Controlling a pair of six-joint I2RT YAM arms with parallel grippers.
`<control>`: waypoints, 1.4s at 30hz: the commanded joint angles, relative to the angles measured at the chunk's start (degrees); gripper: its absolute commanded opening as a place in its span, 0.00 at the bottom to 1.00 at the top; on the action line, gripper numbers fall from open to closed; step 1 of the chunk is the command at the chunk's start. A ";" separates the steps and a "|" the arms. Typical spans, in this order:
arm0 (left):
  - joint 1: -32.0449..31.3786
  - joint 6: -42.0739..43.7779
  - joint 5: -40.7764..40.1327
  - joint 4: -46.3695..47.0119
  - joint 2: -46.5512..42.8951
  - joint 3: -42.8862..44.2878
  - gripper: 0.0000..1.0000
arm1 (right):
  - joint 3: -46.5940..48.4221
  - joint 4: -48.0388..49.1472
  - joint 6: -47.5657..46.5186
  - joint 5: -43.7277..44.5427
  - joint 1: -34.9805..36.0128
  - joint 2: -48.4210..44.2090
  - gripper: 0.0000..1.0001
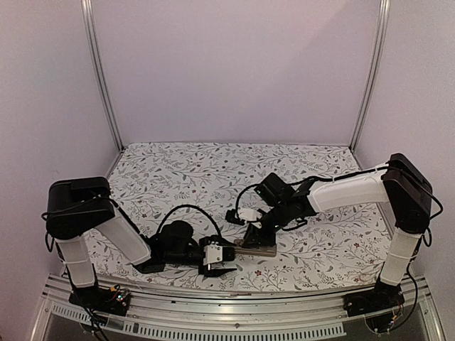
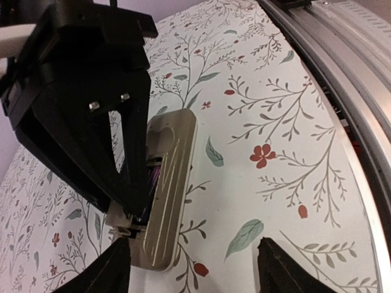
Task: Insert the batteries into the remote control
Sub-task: Load the battery cover onto the remote control without the battery cover.
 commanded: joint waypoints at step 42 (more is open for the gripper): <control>-0.03 0.19 -2.07 -0.75 2.93 2.81 0.71 | -1.92 1.66 1.88 0.67 -0.26 0.04 0.09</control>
